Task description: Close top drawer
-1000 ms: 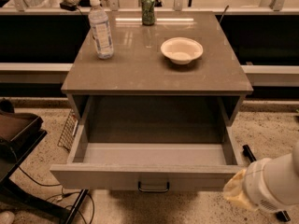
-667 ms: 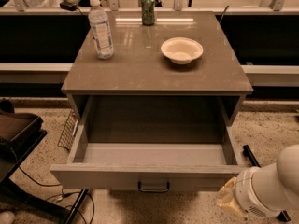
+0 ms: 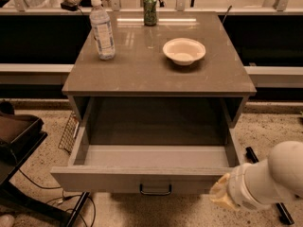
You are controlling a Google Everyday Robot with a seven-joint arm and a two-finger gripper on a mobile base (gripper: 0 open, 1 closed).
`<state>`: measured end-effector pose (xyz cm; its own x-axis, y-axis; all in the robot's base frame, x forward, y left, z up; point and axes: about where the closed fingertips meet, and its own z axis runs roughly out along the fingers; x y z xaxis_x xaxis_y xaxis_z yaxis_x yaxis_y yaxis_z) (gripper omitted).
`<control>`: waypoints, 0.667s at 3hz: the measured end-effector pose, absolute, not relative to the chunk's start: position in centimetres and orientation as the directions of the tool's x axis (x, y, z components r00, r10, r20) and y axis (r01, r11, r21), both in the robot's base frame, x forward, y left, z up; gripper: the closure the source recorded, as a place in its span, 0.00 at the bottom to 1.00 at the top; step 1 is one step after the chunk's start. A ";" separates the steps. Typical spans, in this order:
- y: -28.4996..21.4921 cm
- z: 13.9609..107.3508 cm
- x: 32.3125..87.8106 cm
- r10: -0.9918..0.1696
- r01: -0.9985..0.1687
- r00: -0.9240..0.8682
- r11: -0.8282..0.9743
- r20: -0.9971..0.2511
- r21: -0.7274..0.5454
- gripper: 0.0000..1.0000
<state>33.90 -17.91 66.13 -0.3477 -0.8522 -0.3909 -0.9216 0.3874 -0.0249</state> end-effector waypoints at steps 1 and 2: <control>-16.6 64.8 36.1 -0.849 -0.938 -0.297 0.345 -0.438 -0.031 1.00; -15.5 64.7 38.2 -0.852 -0.950 -0.248 0.307 -0.460 -0.056 1.00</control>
Offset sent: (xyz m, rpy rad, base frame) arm 0.0785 0.0436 -0.0165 0.0865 -0.1111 0.1601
